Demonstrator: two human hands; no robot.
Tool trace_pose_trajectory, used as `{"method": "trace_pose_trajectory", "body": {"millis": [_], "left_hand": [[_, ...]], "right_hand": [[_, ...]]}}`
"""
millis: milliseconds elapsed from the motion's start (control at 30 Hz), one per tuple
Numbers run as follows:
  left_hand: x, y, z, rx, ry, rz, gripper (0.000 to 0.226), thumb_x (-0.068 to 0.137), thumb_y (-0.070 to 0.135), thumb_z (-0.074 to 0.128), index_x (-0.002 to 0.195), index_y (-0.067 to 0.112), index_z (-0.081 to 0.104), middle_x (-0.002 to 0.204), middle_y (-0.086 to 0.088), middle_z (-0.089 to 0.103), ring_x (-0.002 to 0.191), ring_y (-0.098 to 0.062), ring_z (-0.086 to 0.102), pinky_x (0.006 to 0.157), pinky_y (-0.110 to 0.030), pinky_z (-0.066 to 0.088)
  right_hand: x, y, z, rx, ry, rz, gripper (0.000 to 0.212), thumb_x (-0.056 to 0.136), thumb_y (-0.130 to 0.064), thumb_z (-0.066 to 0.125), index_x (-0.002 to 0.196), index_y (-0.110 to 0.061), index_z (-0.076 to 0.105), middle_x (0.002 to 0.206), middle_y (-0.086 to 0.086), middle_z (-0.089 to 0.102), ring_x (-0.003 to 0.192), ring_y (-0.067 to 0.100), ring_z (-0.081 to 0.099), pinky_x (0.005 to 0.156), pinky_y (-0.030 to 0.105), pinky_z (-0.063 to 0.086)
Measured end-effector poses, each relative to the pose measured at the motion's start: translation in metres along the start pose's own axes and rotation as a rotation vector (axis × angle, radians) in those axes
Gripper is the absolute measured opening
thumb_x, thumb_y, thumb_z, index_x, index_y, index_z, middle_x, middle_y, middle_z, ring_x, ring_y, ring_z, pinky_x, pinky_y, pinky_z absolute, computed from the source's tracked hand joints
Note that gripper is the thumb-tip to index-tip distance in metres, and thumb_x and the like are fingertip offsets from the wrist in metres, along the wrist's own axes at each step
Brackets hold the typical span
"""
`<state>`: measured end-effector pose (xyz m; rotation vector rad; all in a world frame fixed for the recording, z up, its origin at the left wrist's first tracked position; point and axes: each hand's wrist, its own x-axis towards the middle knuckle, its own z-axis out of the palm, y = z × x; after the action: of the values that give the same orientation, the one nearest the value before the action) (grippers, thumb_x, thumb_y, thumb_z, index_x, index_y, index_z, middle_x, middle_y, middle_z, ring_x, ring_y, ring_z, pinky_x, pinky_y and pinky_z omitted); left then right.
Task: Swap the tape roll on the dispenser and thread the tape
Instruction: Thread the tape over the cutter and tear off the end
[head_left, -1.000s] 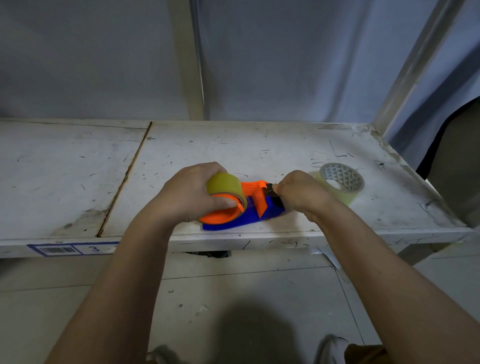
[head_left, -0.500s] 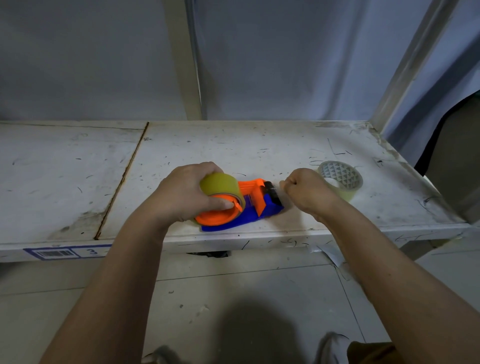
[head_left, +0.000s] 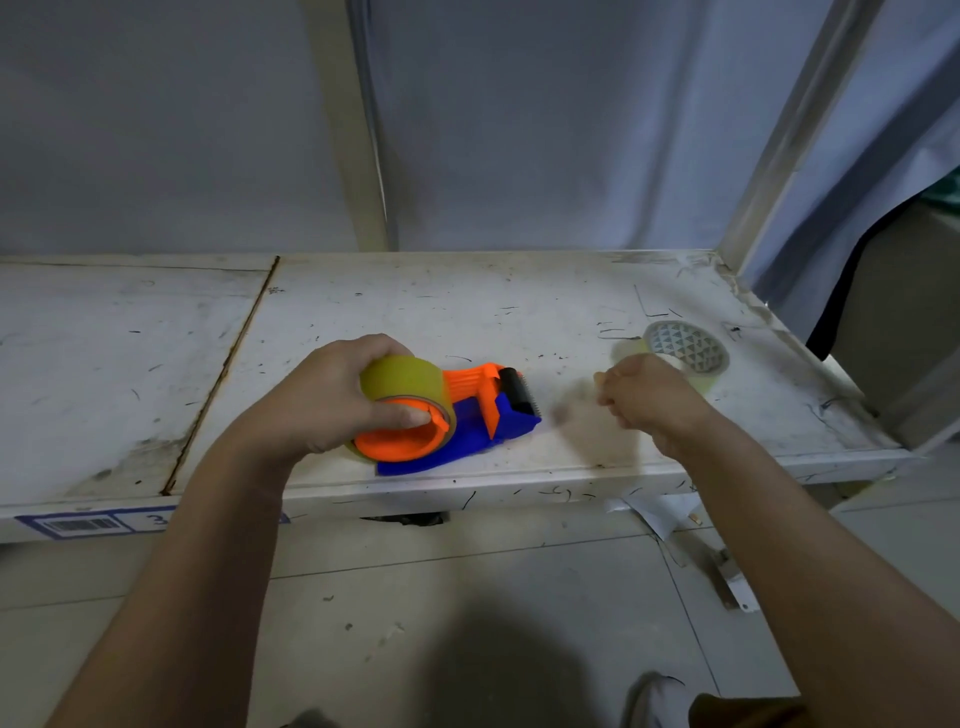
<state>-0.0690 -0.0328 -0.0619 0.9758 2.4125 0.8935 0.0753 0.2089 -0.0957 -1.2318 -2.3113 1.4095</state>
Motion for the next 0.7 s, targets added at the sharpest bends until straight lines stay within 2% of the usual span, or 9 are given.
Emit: {"method": "trace_pose_trajectory", "body": {"millis": [67,133,167,233,300,367,533,600,700], "left_hand": [[-0.002,0.0,-0.002,0.011,-0.01,-0.018,0.055,0.067,0.04,0.078,0.115,0.035,0.05,0.108,0.01,0.055,0.097,-0.014,0.055,0.068,-0.026,0.049],[-0.003,0.003,-0.003,0.054,-0.013,-0.032,0.057,0.068,0.04,0.077,0.116,0.032,0.049,0.109,0.007,0.056,0.098,-0.016,0.055,0.072,-0.03,0.051],[-0.003,0.004,-0.003,0.088,-0.013,-0.039,0.057,0.068,0.04,0.077,0.117,0.031,0.049,0.11,0.006,0.056,0.099,-0.017,0.055,0.074,-0.031,0.051],[-0.004,0.008,-0.004,0.177,-0.023,-0.058,0.059,0.07,0.04,0.076,0.119,0.029,0.047,0.113,0.003,0.055,0.1,-0.019,0.054,0.078,-0.035,0.052],[-0.005,0.011,-0.008,0.273,-0.055,-0.09,0.061,0.071,0.041,0.075,0.121,0.027,0.045,0.117,0.001,0.055,0.1,-0.02,0.054,0.08,-0.036,0.051],[-0.009,0.018,-0.012,0.368,-0.094,-0.129,0.067,0.068,0.044,0.076,0.124,0.025,0.043,0.119,-0.001,0.055,0.101,-0.021,0.053,0.08,-0.035,0.05],[0.004,0.049,-0.002,0.535,-0.115,-0.074,0.104,0.053,0.061,0.077,0.14,0.025,0.031,0.141,0.002,0.049,0.126,-0.026,0.047,0.107,-0.051,0.034],[0.01,0.058,0.005,0.528,-0.126,-0.019,0.106,0.052,0.063,0.076,0.14,0.025,0.031,0.137,0.002,0.052,0.123,-0.026,0.049,0.106,-0.049,0.033],[0.012,0.059,0.008,0.426,-0.09,0.034,0.085,0.053,0.06,0.077,0.125,0.028,0.045,0.117,0.003,0.06,0.105,-0.022,0.056,0.092,-0.042,0.046]], "right_hand": [[-0.002,-0.002,0.002,0.429,-0.16,0.148,0.017,0.097,-0.001,0.041,0.087,0.006,0.053,0.086,0.027,0.058,0.069,0.027,0.059,0.062,0.035,0.055],[-0.006,-0.003,0.007,0.771,-0.341,0.284,0.023,0.101,-0.006,0.034,0.11,0.011,0.048,0.098,0.029,0.062,0.083,0.036,0.064,0.062,0.036,0.06],[-0.007,-0.002,0.01,0.884,-0.416,0.336,0.026,0.102,-0.007,0.031,0.112,0.01,0.046,0.1,0.031,0.063,0.088,0.04,0.064,0.064,0.041,0.06],[-0.009,-0.002,0.017,1.018,-0.537,0.391,0.03,0.102,-0.009,0.028,0.093,0.006,0.052,0.101,0.033,0.064,0.094,0.045,0.062,0.07,0.052,0.056],[-0.01,-0.004,0.022,1.085,-0.606,0.387,0.036,0.102,-0.01,0.029,0.075,-0.001,0.051,0.108,0.034,0.065,0.101,0.048,0.061,0.078,0.059,0.051],[-0.009,-0.005,0.023,1.12,-0.649,0.365,0.036,0.102,-0.01,0.029,0.073,-0.003,0.05,0.115,0.033,0.064,0.103,0.048,0.063,0.082,0.061,0.049],[-0.01,-0.012,0.023,1.15,-0.712,0.311,0.037,0.102,-0.017,0.03,0.072,-0.007,0.05,0.11,0.031,0.068,0.109,0.043,0.062,0.086,0.057,0.051],[-0.013,-0.016,0.023,1.149,-0.726,0.284,0.038,0.102,-0.018,0.03,0.071,-0.007,0.049,0.106,0.03,0.069,0.104,0.043,0.066,0.085,0.056,0.052],[-0.022,-0.026,0.02,1.145,-0.746,0.234,0.038,0.103,-0.016,0.03,0.071,-0.007,0.05,0.102,0.031,0.07,0.091,0.041,0.071,0.081,0.054,0.054]]}}
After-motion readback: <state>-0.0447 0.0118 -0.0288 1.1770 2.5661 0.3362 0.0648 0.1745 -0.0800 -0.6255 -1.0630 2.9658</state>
